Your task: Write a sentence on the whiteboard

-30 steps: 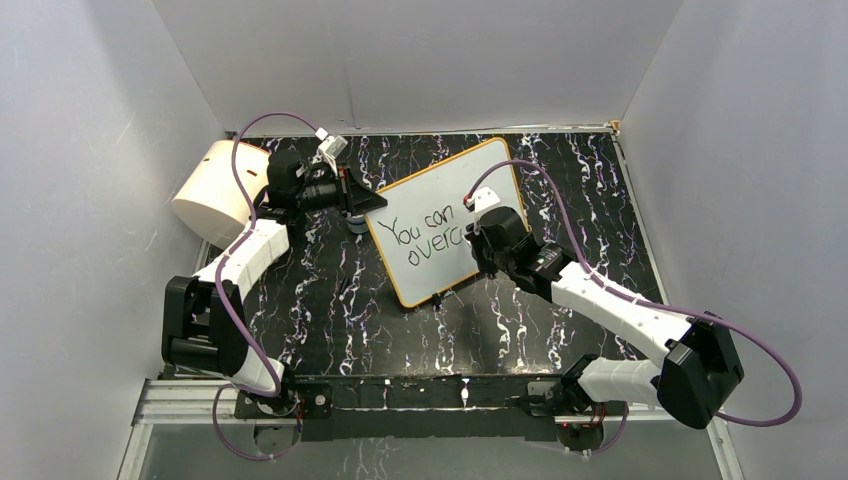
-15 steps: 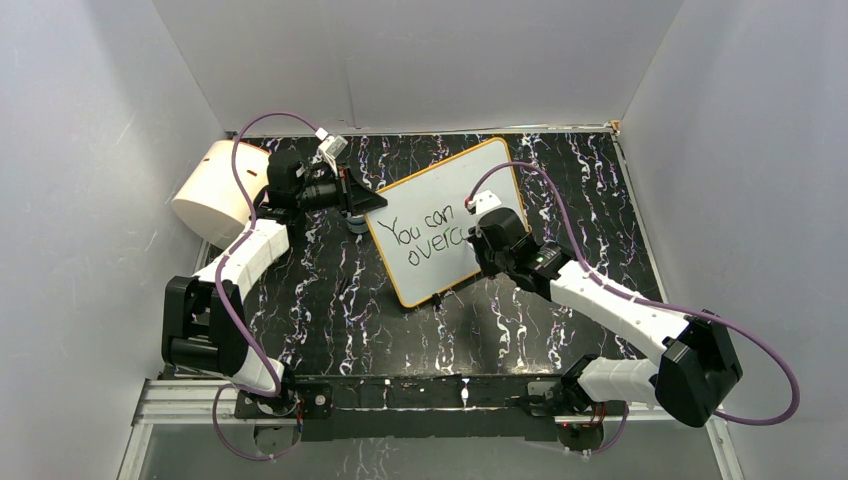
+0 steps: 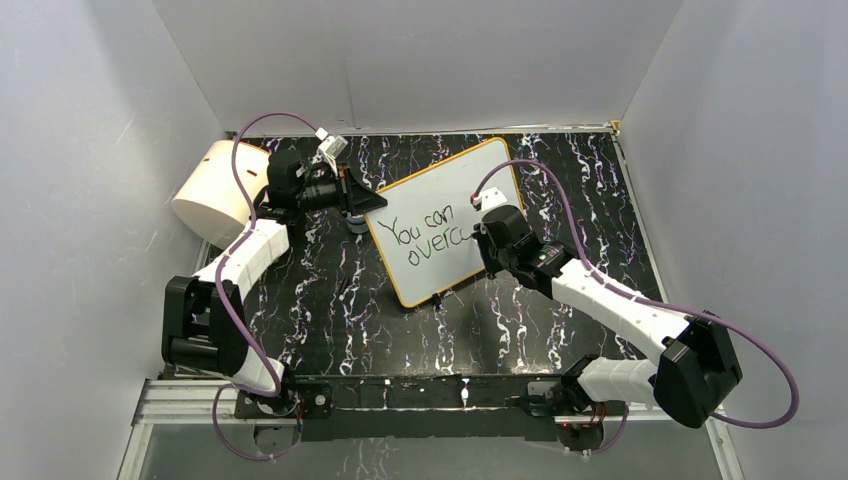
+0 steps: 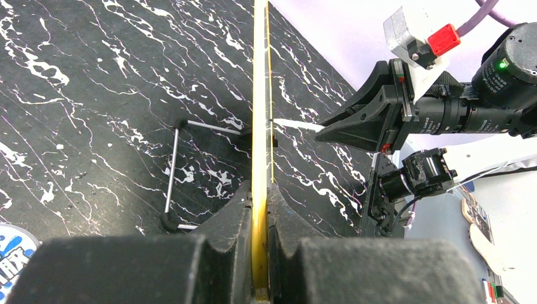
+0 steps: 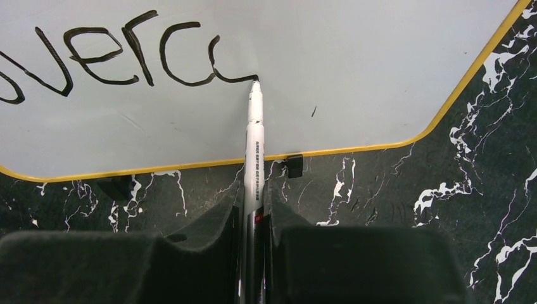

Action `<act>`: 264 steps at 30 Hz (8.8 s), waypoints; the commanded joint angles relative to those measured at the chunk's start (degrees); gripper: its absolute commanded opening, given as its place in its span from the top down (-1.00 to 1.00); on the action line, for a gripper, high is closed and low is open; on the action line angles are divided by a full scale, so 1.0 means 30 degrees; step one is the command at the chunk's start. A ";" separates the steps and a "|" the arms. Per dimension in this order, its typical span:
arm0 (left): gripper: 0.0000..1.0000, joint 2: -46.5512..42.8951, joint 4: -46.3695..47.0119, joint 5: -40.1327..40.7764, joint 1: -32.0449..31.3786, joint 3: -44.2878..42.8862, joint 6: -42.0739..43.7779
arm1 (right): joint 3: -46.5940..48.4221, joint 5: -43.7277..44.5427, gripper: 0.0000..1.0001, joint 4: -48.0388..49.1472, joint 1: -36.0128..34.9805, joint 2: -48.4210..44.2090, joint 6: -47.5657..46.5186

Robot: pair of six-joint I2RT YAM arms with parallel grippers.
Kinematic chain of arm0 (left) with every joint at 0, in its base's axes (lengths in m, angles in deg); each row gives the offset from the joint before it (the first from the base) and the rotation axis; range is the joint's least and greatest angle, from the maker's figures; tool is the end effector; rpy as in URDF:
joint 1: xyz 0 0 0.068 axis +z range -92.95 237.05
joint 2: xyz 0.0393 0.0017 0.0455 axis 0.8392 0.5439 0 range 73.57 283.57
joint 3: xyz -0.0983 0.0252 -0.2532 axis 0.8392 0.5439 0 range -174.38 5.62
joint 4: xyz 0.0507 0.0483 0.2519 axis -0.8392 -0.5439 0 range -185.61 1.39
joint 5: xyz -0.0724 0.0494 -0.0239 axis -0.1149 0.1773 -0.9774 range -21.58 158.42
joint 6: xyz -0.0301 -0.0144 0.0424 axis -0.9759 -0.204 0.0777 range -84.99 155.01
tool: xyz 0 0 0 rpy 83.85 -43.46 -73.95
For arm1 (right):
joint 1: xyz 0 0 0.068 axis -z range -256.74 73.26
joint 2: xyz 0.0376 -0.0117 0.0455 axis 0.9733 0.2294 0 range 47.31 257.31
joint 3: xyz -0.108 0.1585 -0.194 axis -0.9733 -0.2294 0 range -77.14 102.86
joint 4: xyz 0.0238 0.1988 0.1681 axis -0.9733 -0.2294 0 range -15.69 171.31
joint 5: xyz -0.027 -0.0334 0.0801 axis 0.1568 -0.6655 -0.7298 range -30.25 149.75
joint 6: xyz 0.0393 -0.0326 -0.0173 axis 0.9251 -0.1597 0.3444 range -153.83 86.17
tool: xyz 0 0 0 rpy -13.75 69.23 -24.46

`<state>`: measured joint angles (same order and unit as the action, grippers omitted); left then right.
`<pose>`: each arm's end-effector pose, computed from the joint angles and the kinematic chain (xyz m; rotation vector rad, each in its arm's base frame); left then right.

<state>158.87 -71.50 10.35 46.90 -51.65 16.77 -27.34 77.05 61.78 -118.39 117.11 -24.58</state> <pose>0.3233 -0.0885 0.2967 0.6451 1.7186 -1.2358 0.2035 0.1668 0.2651 -0.4670 2.1784 0.1448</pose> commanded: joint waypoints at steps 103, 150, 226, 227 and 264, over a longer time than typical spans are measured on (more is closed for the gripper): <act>1.00 0.0558 -0.2390 -0.0591 -0.0659 0.0374 0.0920 | 0.1667 -0.0704 1.00 0.1814 0.1512 0.0099 -0.1638; 1.00 0.0630 -0.2420 -0.0626 -0.0659 0.0372 0.0924 | 0.0972 -0.0650 1.00 0.1466 0.1593 -0.0415 -0.0991; 1.00 0.0718 -0.2449 -0.0611 -0.0715 0.0370 0.0894 | 0.1404 -0.1224 1.00 0.1191 0.2283 -0.0182 -0.0770; 1.00 0.0704 -0.2453 -0.0624 -0.0702 0.0360 0.0894 | 0.1438 -0.1266 1.00 0.1271 0.2300 -0.0218 -0.0771; 1.00 0.0652 -0.2508 -0.0559 -0.0780 0.0349 0.0953 | 0.1582 -0.0965 1.00 0.0986 0.3232 0.0206 -0.0555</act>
<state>159.04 -71.92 10.31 46.90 -51.89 16.86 -22.40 73.99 63.49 -109.27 118.59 -26.96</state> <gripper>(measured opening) 0.052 0.207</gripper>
